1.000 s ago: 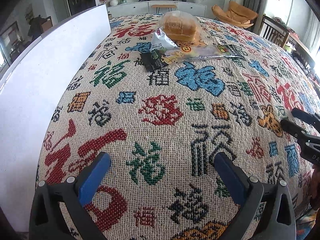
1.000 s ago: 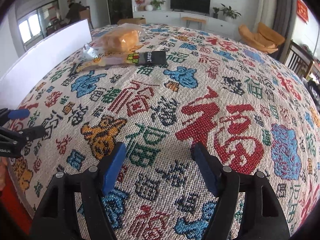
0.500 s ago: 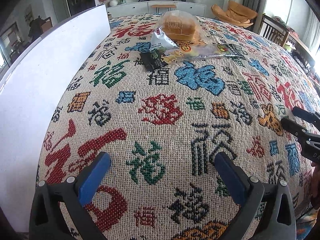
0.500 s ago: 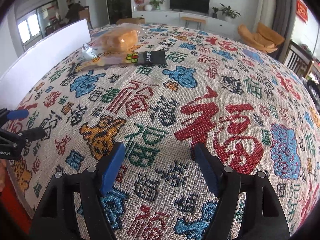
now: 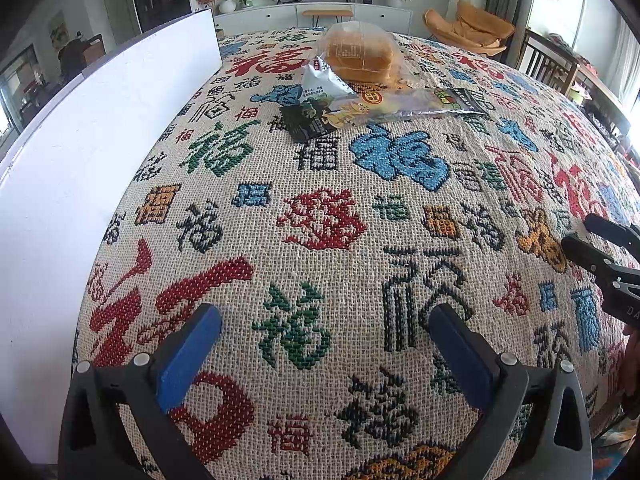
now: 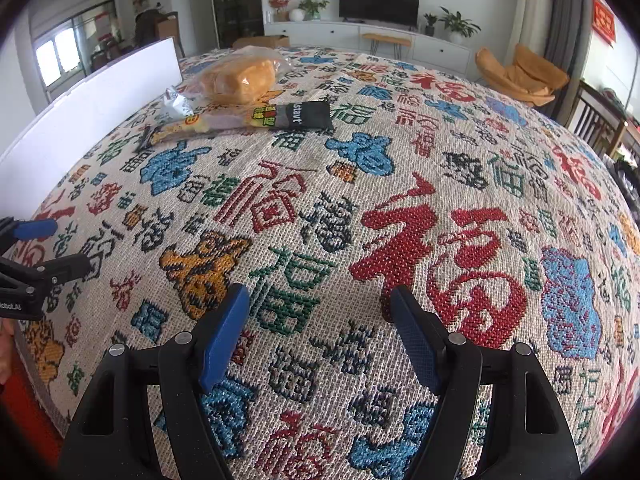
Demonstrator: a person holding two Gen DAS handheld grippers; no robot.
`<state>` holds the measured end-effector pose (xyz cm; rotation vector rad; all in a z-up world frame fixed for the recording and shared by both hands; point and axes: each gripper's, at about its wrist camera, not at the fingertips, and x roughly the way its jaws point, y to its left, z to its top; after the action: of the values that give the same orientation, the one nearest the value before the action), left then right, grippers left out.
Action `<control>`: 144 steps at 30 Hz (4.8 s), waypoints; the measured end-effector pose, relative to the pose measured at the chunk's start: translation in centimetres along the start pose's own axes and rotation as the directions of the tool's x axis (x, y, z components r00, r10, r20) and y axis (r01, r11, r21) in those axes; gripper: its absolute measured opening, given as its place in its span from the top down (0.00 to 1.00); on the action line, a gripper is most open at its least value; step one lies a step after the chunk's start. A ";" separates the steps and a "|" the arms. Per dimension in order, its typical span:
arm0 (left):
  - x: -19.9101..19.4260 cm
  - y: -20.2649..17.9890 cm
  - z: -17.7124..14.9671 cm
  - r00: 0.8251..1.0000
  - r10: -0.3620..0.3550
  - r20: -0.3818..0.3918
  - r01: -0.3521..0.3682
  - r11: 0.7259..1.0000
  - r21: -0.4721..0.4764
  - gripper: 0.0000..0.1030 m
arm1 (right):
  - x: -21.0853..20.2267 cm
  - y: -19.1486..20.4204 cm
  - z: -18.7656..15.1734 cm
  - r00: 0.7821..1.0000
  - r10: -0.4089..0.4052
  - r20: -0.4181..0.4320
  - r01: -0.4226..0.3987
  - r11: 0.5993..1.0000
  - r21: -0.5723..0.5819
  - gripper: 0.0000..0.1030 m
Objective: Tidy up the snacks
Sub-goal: 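Move both tools back over the remaining snacks on the blanket, then grasp the clear Astavt stick pack with the right tool, then hold the stick pack in the right tool above the blanket, then grasp the white chip bag with the left tool while the right tool holds the stick pack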
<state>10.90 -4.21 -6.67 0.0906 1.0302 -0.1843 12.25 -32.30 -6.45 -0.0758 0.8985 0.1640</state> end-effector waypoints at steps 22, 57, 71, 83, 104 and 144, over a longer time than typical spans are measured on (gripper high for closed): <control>0.0 0.0 0.0 1.000 0.001 0.003 -0.001 1.000 -0.001 0.00 | 10.5 10.5 19.5 0.903 0.319 -0.286 -0.405 0.855 -0.323 0.27; 0.5 0.2 0.4 1.000 0.003 0.009 -0.003 1.000 -0.005 0.00 | 1.5 -2.8 8.8 0.957 0.175 -0.232 -0.165 0.984 0.062 0.81; 0.6 0.2 0.5 1.000 0.003 0.010 -0.003 1.000 -0.005 0.00 | 3.4 -4.1 5.4 0.992 -0.009 -0.123 0.011 1.000 0.018 0.30; 0.6 0.1 0.5 1.000 0.004 0.010 -0.004 1.000 -0.005 0.00 | 2.3 -4.9 3.2 1.000 -0.013 -0.009 0.013 0.999 0.033 0.26; 0.7 0.1 0.6 1.000 0.004 0.010 -0.004 1.000 -0.004 0.00 | 2.2 -4.9 3.1 1.000 -0.018 -0.007 0.018 0.999 0.033 0.26; 8.7 1.6 16.7 0.979 -0.202 -0.014 0.202 0.979 -0.005 0.11 | 2.2 -4.9 3.1 1.000 -0.017 -0.006 0.017 0.999 0.037 0.26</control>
<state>29.60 -6.25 -5.57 -0.0169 1.0536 -0.3671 16.88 -36.44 -6.26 -0.0491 0.9058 0.1316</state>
